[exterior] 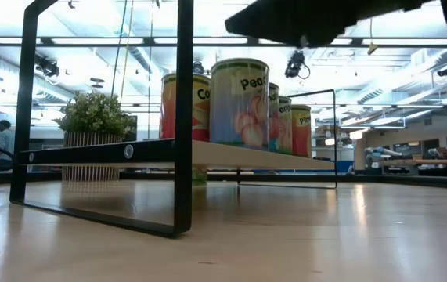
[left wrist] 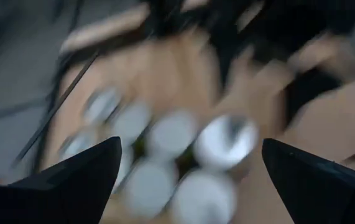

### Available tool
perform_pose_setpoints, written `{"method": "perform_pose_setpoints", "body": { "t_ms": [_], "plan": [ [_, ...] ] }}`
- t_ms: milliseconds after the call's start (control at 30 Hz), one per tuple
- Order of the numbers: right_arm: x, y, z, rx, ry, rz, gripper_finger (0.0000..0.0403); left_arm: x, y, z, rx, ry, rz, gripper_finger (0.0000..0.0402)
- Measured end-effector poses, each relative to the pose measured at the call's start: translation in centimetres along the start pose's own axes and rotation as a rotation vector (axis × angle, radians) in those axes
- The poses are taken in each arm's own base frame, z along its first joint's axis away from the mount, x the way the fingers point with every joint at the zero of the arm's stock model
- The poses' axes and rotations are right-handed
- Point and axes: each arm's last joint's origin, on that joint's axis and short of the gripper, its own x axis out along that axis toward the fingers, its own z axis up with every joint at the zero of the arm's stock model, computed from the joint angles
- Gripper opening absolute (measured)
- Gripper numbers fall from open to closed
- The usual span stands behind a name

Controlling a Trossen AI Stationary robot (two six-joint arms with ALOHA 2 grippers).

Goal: Pick and place cans onto a shelf
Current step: Put the canned peaches on the shelf, then put the canned pears on the shelf

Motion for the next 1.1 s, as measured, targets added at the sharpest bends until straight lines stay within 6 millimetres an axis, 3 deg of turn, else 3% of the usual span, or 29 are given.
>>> {"method": "perform_pose_setpoints", "body": {
  "t_ms": [100, 300, 700, 867, 1100],
  "plan": [
    [0.0, -0.9, 0.6, 0.048, 0.015, 0.092, 0.038, 0.4, 1.3, -1.5, -0.02, 0.136, 0.101, 0.0394],
    [0.6, -3.4, 1.4, 0.167, 0.051, 0.277, 0.0375, 1.8, 5.4, -4.4, -0.128, 0.199, 0.083, 0.0394],
    [-0.9, -6.2, 4.1, 0.222, -0.015, 0.317, 0.0374, 4.7, 13.8, -14.1, -0.297, 0.272, 0.056, 0.0394],
    [-0.7, -6.3, 3.9, 0.213, 0.006, 0.295, 0.0374, 4.8, 15.3, -17.7, -0.358, 0.356, 0.085, 0.0394],
    [0.0, -6.6, 3.5, 0.225, 0.025, 0.284, 0.0374, 5.6, 16.1, -20.3, -0.434, 0.394, 0.06, 0.0394]
  ]
}}
